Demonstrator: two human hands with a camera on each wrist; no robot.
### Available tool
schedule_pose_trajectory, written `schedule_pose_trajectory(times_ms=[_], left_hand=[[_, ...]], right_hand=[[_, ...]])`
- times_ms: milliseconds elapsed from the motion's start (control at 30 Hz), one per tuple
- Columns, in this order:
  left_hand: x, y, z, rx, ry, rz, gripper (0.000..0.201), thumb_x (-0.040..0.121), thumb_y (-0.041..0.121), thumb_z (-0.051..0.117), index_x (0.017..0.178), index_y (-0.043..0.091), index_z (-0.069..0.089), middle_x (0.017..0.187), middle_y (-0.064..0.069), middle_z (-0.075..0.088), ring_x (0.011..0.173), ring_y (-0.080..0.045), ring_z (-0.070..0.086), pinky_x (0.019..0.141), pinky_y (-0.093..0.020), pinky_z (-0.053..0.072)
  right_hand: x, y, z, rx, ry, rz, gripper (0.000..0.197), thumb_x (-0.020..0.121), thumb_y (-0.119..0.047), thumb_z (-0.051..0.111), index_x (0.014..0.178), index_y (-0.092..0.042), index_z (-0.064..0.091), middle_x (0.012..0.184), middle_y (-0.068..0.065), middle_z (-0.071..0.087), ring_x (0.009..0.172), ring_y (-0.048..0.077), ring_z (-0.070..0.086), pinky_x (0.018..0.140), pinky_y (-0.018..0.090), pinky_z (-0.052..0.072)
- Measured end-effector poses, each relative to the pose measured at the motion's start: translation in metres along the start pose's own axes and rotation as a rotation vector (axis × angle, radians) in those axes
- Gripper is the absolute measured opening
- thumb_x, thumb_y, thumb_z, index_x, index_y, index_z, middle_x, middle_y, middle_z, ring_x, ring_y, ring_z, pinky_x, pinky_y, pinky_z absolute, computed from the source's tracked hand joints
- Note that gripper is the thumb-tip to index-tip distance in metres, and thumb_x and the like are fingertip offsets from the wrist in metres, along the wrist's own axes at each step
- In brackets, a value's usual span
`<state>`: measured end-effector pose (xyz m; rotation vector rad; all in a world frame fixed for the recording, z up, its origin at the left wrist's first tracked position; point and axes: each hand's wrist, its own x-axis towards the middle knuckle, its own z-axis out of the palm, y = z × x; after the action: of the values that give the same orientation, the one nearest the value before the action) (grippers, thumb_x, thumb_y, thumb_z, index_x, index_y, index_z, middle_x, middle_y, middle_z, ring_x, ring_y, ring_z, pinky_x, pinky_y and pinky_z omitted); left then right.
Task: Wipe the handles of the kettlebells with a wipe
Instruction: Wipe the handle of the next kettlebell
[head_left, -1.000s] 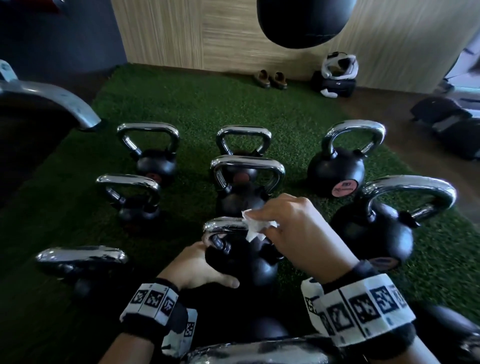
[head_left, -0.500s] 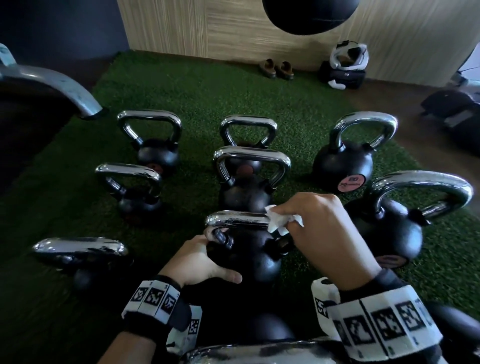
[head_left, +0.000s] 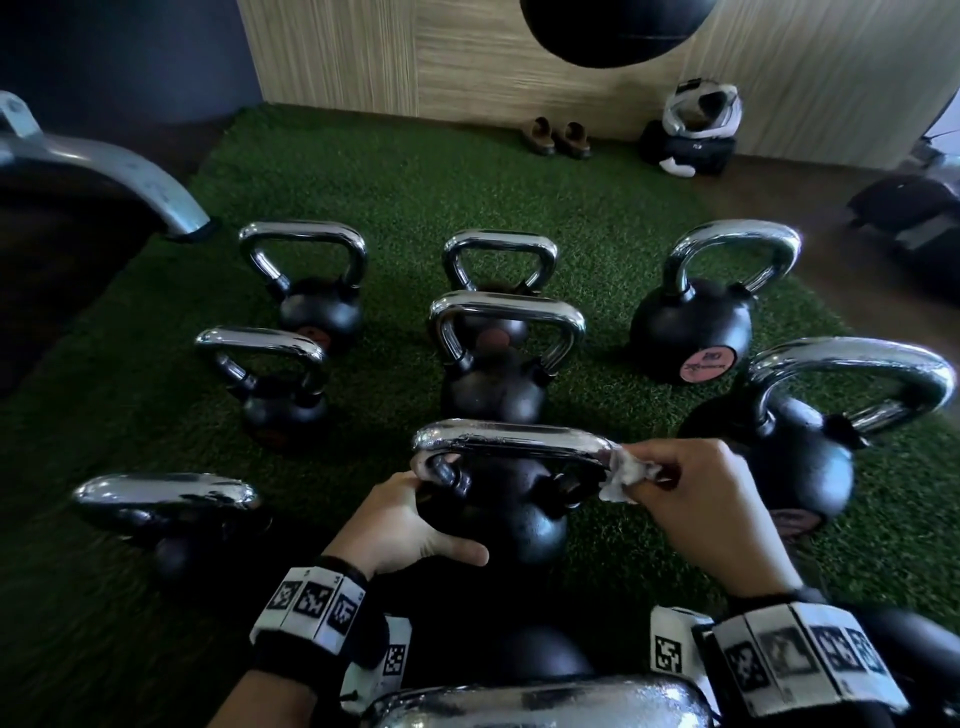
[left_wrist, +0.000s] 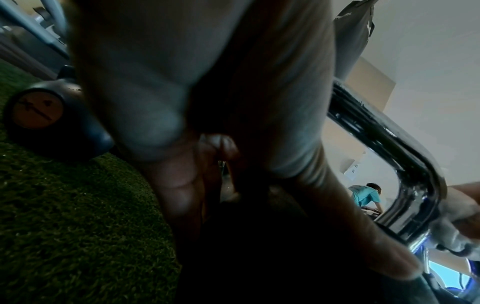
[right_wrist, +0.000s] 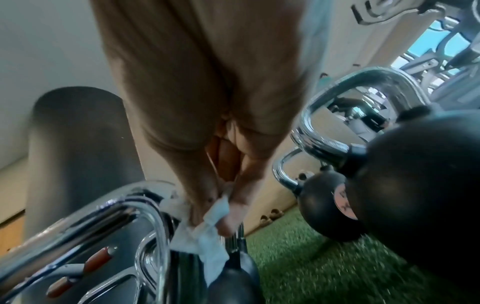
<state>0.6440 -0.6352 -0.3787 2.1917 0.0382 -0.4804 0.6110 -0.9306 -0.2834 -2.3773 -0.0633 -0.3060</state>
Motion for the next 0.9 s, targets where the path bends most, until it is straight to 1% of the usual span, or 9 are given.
schedule_pose_trajectory(times_ms=[133,267,333,400,500,600,667,800,900], left_hand=[[-0.002,0.003,-0.001,-0.015,0.001,0.003,0.087,0.029,0.064,0.099,0.109,0.042,0.073,0.113,0.018,0.072,0.108,0.000,0.064,0.102,-0.027,0.052],[-0.007,0.011,-0.003,0.003,-0.031,0.037,0.069,0.039,0.051,0.101,0.103,0.041,0.076,0.103,0.022,0.075,0.101,0.004,0.066,0.093,-0.021,0.053],[-0.008,0.011,-0.004,-0.016,-0.029,0.047,0.070,0.038,0.051,0.101,0.103,0.041,0.076,0.103,0.023,0.075,0.101,0.005,0.066,0.094,-0.022,0.053],[-0.005,0.010,-0.004,-0.020,-0.032,0.029,0.071,0.037,0.052,0.101,0.103,0.042,0.076,0.103,0.023,0.075,0.100,0.006,0.066,0.093,-0.021,0.053],[-0.003,0.007,-0.013,0.020,-0.106,0.056,0.075,0.039,0.051,0.098,0.109,0.041,0.074,0.107,0.022,0.076,0.105,0.001,0.069,0.100,-0.028,0.053],[0.000,0.005,-0.036,0.009,-0.143,0.119,0.045,0.070,0.002,0.085,0.104,0.030,0.076,0.106,0.011,0.079,0.101,-0.007,0.071,0.097,-0.032,0.055],[0.002,0.006,-0.054,-0.097,-0.040,0.126,0.064,0.086,-0.019,0.060,0.097,0.041,0.079,0.112,0.003,0.077,0.101,-0.015,0.070,0.088,-0.035,0.054],[-0.014,0.061,-0.089,-0.110,0.410,0.281,0.035,0.096,0.015,0.070,0.106,0.049,0.072,0.110,0.016,0.077,0.105,-0.004,0.072,0.096,-0.031,0.054],[-0.043,0.124,-0.091,-0.242,0.252,0.495,0.028,0.093,0.038,0.069,0.120,0.030,0.075,0.113,0.011,0.078,0.109,-0.004,0.072,0.100,-0.032,0.056]], right_hand=[[-0.001,0.012,0.008,0.115,-0.004,0.056,0.018,0.081,-0.018,0.084,0.087,-0.035,0.082,0.073,-0.024,0.075,0.074,-0.012,0.068,0.066,0.007,0.048],[0.000,0.026,0.024,0.299,-0.117,0.164,0.029,0.075,-0.001,0.086,0.086,-0.028,0.083,0.082,-0.007,0.080,0.084,0.014,0.077,0.085,0.046,0.062],[0.001,0.032,0.037,0.332,-0.177,0.198,0.033,0.072,0.004,0.086,0.087,-0.025,0.084,0.084,-0.001,0.081,0.088,0.023,0.078,0.089,0.055,0.060],[0.002,0.036,0.043,0.363,-0.203,0.200,0.034,0.072,0.007,0.084,0.087,-0.023,0.083,0.085,0.002,0.081,0.090,0.023,0.077,0.089,0.053,0.060],[0.004,0.038,0.033,0.350,-0.175,0.173,0.036,0.072,0.007,0.084,0.080,-0.028,0.082,0.080,-0.002,0.080,0.077,0.011,0.075,0.078,0.037,0.058],[0.011,0.031,0.009,0.336,-0.047,0.142,0.038,0.072,0.002,0.086,0.086,-0.033,0.081,0.082,-0.002,0.080,0.079,0.024,0.076,0.075,0.037,0.057],[0.016,0.019,-0.009,0.354,0.021,0.076,0.043,0.072,0.002,0.086,0.089,-0.037,0.081,0.088,-0.003,0.080,0.081,0.022,0.076,0.078,0.035,0.058],[0.026,-0.031,-0.039,0.366,0.011,-0.134,0.035,0.071,-0.009,0.088,0.089,-0.038,0.080,0.090,-0.007,0.080,0.083,0.016,0.076,0.082,0.031,0.059],[0.034,-0.066,-0.046,0.400,-0.033,-0.238,0.027,0.068,-0.022,0.089,0.091,-0.033,0.080,0.090,-0.006,0.080,0.082,0.020,0.077,0.080,0.036,0.063]])
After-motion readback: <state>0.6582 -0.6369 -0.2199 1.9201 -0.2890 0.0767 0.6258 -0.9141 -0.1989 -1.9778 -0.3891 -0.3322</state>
